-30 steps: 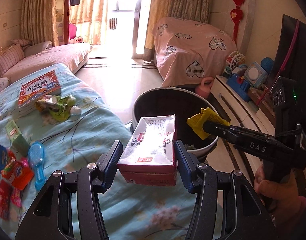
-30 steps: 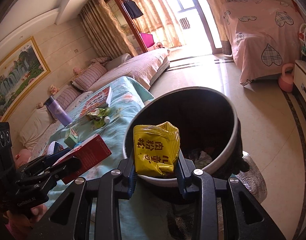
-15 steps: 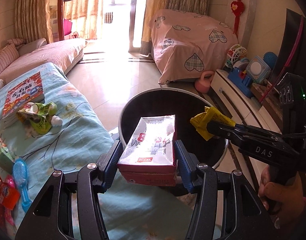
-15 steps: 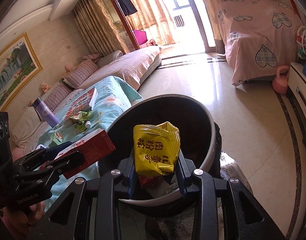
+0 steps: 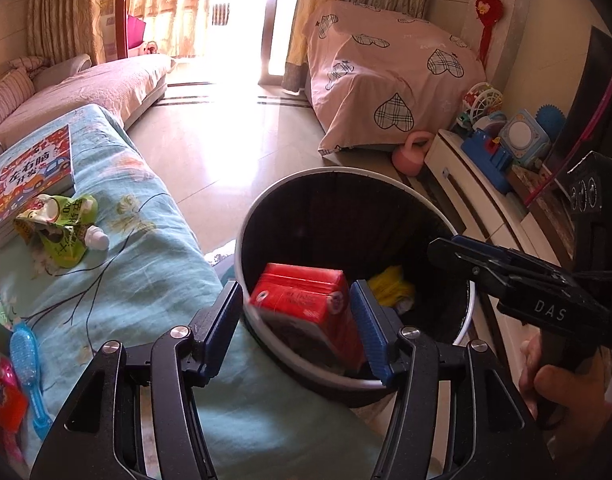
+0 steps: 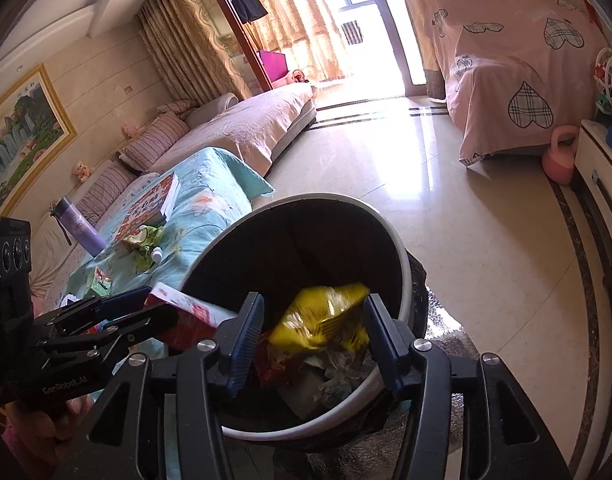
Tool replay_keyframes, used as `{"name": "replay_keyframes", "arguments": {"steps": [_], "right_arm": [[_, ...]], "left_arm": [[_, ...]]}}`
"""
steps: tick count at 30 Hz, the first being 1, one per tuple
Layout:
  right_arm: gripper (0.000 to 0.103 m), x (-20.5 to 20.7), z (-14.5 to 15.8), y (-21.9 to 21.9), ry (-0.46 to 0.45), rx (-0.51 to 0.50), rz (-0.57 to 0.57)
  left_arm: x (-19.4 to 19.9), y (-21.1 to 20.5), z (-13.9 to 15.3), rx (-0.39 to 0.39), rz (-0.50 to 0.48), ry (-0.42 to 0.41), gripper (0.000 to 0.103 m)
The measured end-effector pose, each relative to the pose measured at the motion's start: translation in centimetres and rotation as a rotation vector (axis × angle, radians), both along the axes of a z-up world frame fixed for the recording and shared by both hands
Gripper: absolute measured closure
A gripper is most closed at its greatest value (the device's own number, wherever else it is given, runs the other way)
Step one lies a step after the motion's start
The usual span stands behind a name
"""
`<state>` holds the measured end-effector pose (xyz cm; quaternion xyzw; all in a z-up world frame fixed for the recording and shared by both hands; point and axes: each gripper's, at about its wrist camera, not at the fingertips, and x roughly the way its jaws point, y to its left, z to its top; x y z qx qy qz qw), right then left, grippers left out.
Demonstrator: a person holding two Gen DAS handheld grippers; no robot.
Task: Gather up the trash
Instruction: 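Carry carton and yellow packet over the bin and open both grippers, then grasp the red can with left gripper while right grasps blue brush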
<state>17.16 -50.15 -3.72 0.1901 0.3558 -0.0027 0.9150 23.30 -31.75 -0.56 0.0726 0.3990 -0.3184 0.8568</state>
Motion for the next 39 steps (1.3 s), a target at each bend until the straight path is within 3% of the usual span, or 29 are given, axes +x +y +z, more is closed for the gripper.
{"name": "replay_keyframes", "arguments": {"steps": [5, 7, 8, 20, 29, 39], "right_arm": [[0.036, -1.0, 0.3, 0.8, -0.019, 0.015, 0.002], [0.022, -1.4, 0.4, 1.3, -0.032, 0.015, 0.012], [0.021, -1.6, 0.5, 1.7, -0.040, 0.012, 0.017], [0.019, -4.1, 0.8, 8.4, -0.071, 0.044, 0.100], [0.016, -3.0, -0.8, 16.5, -0.017, 0.057, 0.247], [0.016, -1.9, -1.9, 23.6, 0.026, 0.026, 0.371]], "left_arm": [[-1.4, 2.2, 0.0, -0.030, 0.024, 0.011, 0.044], [-2.1, 3.5, -0.1, -0.042, 0.037, 0.017, 0.044], [-2.5, 4.3, -0.1, -0.048, 0.043, 0.020, 0.044], [-6.1, 15.2, -0.6, -0.066, 0.189, 0.001, 0.043], [-7.9, 23.4, -2.0, -0.065, 0.329, 0.020, 0.043], [-9.2, 28.9, -2.9, -0.085, 0.431, 0.038, 0.043]]}}
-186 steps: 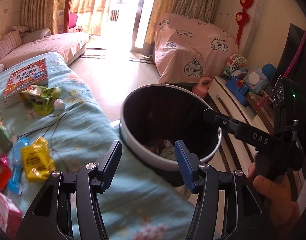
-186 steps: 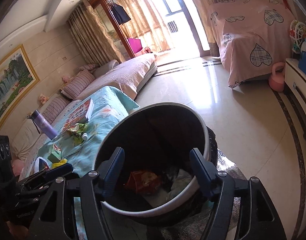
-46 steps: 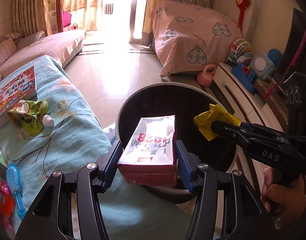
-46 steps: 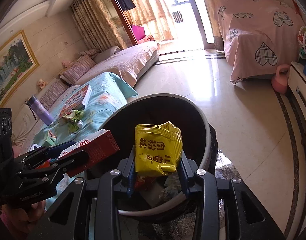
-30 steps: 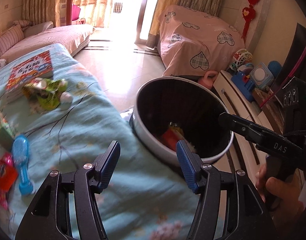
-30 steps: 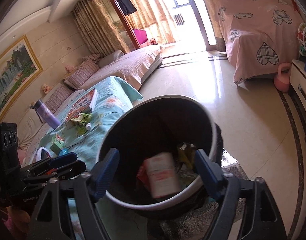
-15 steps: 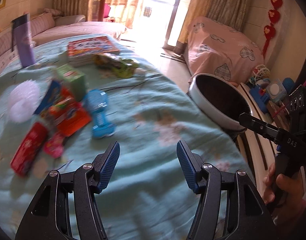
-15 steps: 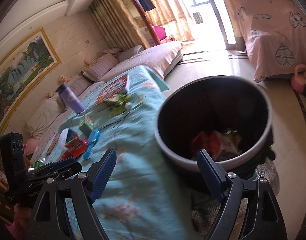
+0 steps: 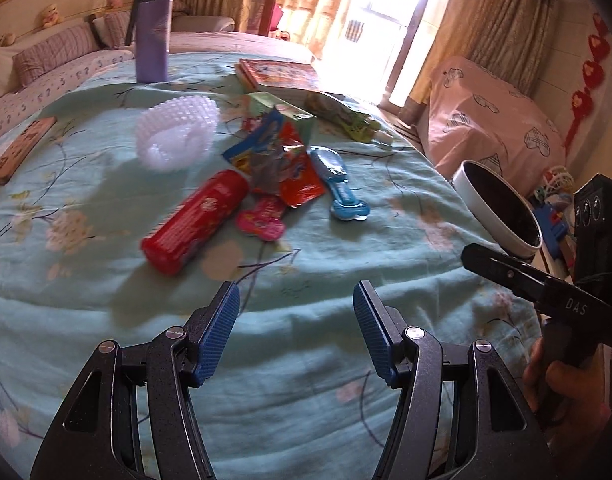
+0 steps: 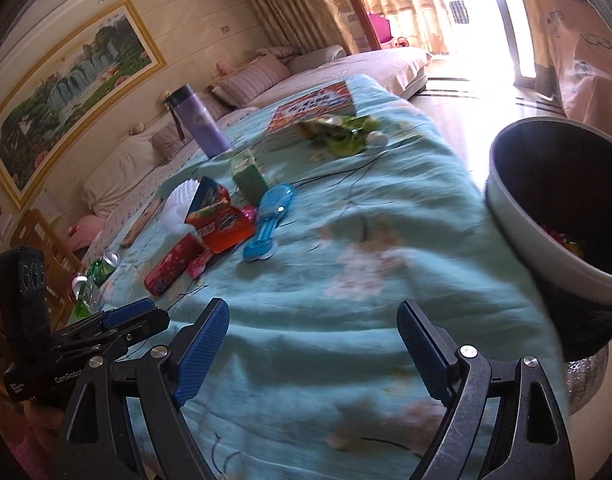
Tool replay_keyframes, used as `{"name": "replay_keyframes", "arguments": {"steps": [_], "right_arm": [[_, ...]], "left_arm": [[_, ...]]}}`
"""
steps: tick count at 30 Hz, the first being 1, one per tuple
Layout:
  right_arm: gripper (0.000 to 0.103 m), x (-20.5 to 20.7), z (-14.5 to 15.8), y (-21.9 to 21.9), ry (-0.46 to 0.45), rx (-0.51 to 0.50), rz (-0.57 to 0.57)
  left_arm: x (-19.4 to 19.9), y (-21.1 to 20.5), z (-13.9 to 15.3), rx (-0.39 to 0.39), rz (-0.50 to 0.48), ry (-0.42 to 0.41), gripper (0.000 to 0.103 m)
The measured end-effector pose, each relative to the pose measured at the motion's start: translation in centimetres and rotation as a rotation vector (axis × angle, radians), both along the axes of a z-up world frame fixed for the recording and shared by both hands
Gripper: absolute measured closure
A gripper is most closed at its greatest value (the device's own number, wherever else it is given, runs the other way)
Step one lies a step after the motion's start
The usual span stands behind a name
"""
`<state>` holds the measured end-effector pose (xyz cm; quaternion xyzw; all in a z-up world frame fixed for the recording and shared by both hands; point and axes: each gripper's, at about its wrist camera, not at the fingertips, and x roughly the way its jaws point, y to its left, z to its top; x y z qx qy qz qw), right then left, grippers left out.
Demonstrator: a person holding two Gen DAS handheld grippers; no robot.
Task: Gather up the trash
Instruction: 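Grasp the red can with left gripper while right grasps blue brush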
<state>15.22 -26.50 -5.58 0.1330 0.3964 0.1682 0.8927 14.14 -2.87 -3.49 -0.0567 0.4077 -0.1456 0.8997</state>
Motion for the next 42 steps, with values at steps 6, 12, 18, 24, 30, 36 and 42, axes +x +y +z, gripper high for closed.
{"name": "replay_keyframes", "arguments": {"steps": [6, 12, 18, 24, 30, 36, 42], "right_arm": [[0.016, 1.1, 0.0, 3.3, 0.002, -0.028, 0.049], [0.016, 2.3, 0.0, 5.8, -0.014, -0.079, 0.066], [0.029, 4.5, -0.1, 6.7, -0.013, -0.110, 0.040], [0.045, 7.5, -0.7, 7.9, 0.014, -0.140, 0.040], [0.054, 10.3, -2.3, 9.2, 0.059, -0.195, 0.044], [0.082, 10.1, -2.2, 8.9, 0.044, -0.224, 0.048], [0.083, 7.3, -1.3, 6.5, 0.016, -0.169, 0.040]], "left_arm": [[-0.2, 1.7, 0.1, 0.006, 0.034, -0.017, 0.043], [0.5, 3.6, 0.5, 0.022, 0.059, -0.028, 0.043], [2.4, 4.8, 0.7, 0.066, 0.060, -0.042, 0.041], [5.4, 4.9, 0.1, 0.126, 0.008, -0.013, 0.040], [7.6, 4.3, -1.8, 0.178, -0.033, 0.037, 0.046], [7.3, 3.3, -2.3, 0.200, -0.066, 0.026, 0.065], [5.7, 3.5, -1.4, 0.123, -0.042, 0.021, 0.070]]}}
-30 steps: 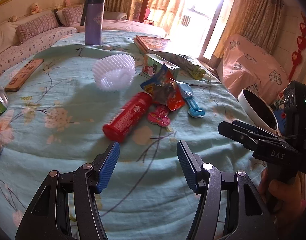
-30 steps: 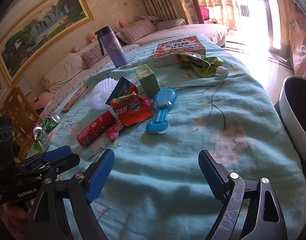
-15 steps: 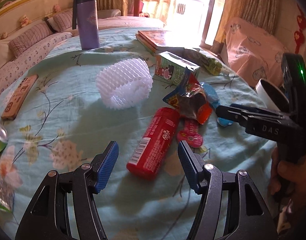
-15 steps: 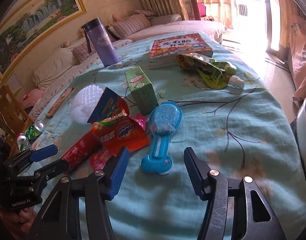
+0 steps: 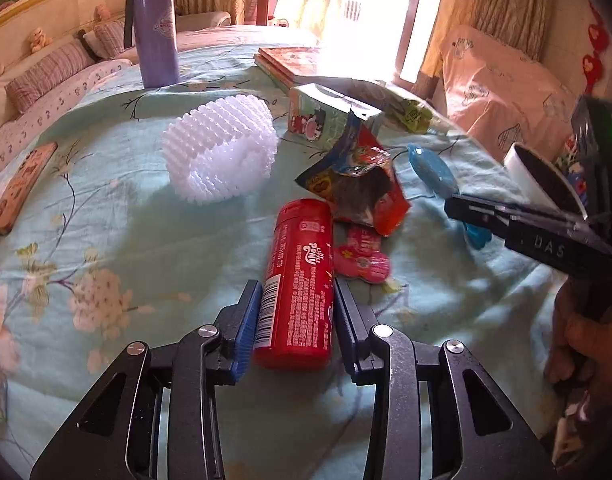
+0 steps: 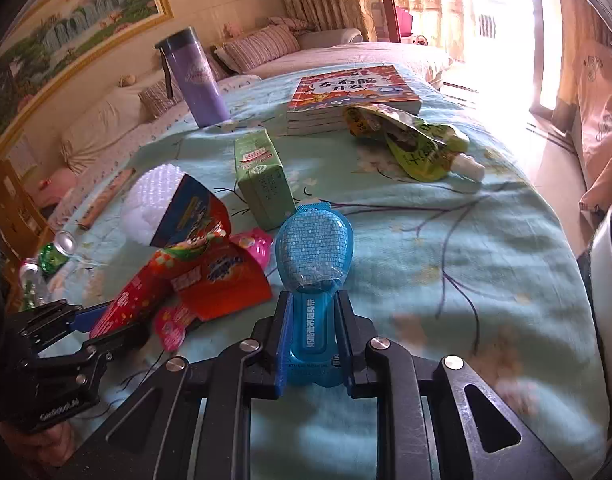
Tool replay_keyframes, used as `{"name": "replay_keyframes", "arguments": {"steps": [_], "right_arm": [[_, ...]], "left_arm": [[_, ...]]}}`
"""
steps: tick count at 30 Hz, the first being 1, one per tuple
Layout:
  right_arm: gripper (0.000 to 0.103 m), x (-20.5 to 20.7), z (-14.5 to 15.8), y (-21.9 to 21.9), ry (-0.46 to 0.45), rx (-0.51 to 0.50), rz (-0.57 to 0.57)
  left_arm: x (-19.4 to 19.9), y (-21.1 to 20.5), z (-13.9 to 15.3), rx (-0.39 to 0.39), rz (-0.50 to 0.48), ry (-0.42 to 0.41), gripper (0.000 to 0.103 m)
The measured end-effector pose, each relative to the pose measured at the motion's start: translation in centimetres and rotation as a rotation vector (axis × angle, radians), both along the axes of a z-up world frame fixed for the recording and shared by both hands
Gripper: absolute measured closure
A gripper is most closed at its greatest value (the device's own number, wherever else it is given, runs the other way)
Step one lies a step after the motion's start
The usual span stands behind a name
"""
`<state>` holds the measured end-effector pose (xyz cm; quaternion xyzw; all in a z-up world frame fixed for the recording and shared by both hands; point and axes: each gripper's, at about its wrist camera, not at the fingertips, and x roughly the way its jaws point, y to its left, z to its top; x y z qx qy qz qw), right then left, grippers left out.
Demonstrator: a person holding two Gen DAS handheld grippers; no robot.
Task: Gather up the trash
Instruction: 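Grasp the red can with left gripper while right grasps blue brush, then carry the red can and blue brush over the bin and open both grippers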
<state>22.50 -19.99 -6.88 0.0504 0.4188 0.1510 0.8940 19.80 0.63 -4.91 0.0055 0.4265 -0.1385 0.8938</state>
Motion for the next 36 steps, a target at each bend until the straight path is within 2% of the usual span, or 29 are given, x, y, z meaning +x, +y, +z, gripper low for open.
{"name": "replay_keyframes", "arguments": {"steps": [5, 12, 23, 36], "right_arm": [[0.083, -2.4, 0.7, -2.7, -0.012, 0.037, -0.017], [0.083, -5.4, 1.9, -5.6, -0.040, 0.080, -0.044], [0.083, -8.3, 3.3, -10.0, -0.075, 0.092, -0.116], [0.083, -10.3, 3.9, -16.0, -0.104, 0.118, -0.228]], "left_arm": [[-2.1, -1.1, 1.6, -0.055, -0.008, -0.044, 0.072], [-4.0, -4.9, 3.3, -0.082, -0.088, -0.089, 0.072], [-5.1, -11.6, 3.0, -0.061, -0.207, -0.078, 0.072], [-5.1, -17.5, 4.4, -0.041, -0.302, -0.105, 0.072]]}}
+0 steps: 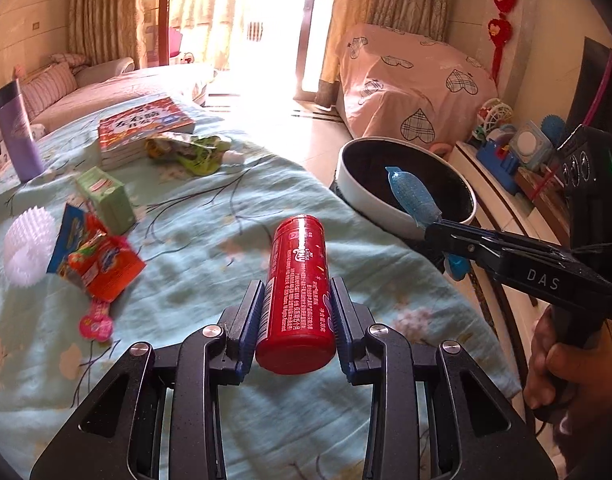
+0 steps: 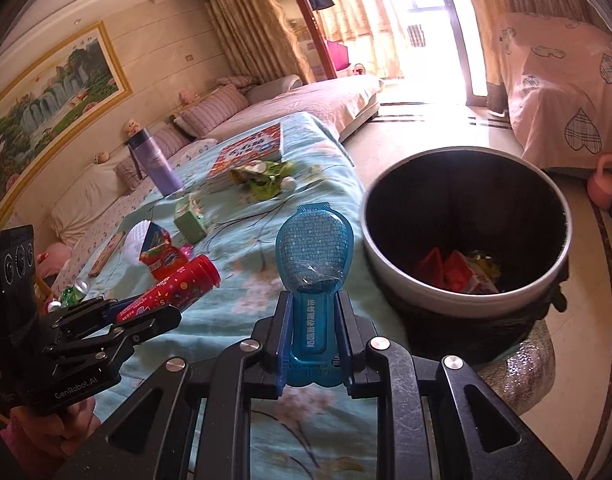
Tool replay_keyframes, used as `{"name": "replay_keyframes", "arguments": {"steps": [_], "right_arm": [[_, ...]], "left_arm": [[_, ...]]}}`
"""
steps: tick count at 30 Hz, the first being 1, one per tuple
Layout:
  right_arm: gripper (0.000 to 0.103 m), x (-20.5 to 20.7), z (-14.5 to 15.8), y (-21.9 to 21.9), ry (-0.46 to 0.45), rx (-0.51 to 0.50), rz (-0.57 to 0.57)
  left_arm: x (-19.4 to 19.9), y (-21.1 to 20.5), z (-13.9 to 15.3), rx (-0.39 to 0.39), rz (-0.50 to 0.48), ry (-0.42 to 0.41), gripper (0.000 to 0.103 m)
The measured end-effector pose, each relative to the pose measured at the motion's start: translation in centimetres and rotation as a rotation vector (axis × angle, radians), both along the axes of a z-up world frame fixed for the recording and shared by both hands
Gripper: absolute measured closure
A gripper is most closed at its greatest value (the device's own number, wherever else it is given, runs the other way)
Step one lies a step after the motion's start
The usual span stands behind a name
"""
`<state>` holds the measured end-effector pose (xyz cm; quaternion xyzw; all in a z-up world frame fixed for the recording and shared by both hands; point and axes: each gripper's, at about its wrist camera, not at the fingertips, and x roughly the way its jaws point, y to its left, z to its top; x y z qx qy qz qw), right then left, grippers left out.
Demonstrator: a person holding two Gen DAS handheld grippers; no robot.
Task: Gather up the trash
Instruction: 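Carry the red can and blue brush over the bin and open both grippers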
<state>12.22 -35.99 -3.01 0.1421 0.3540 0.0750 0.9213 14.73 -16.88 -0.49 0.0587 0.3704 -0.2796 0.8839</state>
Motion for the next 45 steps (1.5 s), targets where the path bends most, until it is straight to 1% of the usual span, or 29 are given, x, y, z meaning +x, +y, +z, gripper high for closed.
{"name": "replay_keyframes", "arguments": {"steps": [10, 21, 37, 45], "right_arm": [[0.083, -0.4, 0.2, -3.9, -0.017, 0.020, -0.073], [0.083, 0.1, 0.4, -7.5, -0.024, 0.013, -0.131], [0.083, 2.0, -0.2, -10.1, -0.002, -0.016, -0.165], [0.083, 3.3, -0.5, -11.2, 0.024, -0.029, -0.169]], "left_arm": [[0.7, -3.9, 0.1, 0.008, -0.040, 0.000, 0.072], [1.9, -7.7, 0.6, 0.018, -0.085, -0.006, 0.072], [4.5, -12.8, 1.2, 0.039, -0.140, -0.028, 0.072], [6.2, -14.8, 1.2, 0.042, -0.155, -0.016, 0.072]]}}
